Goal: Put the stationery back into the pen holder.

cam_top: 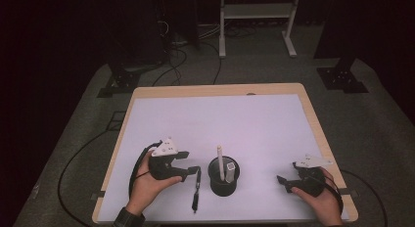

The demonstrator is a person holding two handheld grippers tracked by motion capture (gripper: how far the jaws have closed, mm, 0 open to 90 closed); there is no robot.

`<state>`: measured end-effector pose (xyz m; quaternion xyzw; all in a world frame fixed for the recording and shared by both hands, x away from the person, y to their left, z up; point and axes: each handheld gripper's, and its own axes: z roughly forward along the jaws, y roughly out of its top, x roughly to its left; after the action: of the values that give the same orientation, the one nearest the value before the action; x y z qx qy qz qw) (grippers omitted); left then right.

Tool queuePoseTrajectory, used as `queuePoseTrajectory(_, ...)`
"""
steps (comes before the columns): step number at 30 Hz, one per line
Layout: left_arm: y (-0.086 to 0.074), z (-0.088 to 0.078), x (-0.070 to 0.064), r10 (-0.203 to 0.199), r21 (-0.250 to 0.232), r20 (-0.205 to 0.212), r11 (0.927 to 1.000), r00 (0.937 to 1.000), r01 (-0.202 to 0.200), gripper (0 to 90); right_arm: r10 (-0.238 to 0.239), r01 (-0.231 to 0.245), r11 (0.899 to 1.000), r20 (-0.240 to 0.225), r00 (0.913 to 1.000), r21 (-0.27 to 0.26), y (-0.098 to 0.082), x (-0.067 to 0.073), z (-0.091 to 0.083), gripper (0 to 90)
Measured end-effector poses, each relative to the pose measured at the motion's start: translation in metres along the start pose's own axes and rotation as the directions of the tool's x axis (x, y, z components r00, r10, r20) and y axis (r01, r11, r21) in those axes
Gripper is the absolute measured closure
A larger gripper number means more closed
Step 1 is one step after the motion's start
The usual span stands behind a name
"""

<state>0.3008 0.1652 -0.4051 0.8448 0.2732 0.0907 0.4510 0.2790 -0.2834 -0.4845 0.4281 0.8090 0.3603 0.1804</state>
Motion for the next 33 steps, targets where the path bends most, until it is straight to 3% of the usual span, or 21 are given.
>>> queuePoseTrajectory(8,-0.017,0.015,-0.003,-0.017,0.068,-0.032,0.9975,0.9993,0.020,27.8,0.002,-0.002,1.000,0.000,1.0000,-0.001,0.000,0.000,0.000,16.3)
queuePoseTrajectory(10,-0.021,0.021,-0.004,-0.019,0.104,-0.049,0.9943,0.9986,0.024,25.9,0.002,-0.002,1.000,0.000,1.0000,-0.001,0.000,0.000,0.000,16.3)
queuePoseTrajectory(14,-0.024,0.028,-0.006,-0.018,0.131,-0.060,0.9911,0.9981,0.026,25.2,0.001,-0.001,1.000,0.000,1.0000,-0.001,0.000,0.000,0.000,16.3)
queuePoseTrajectory(25,-0.032,0.048,-0.016,-0.004,0.220,-0.103,0.9752,0.9947,0.027,24.7,0.001,-0.001,1.000,0.000,1.0000,-0.001,0.000,0.000,0.000,16.3)
queuePoseTrajectory(33,-0.035,0.052,-0.023,0.027,0.273,-0.118,0.9620,0.9926,0.006,24.7,0.001,-0.001,1.000,0.000,1.0000,-0.001,0.000,0.000,0.000,16.3)
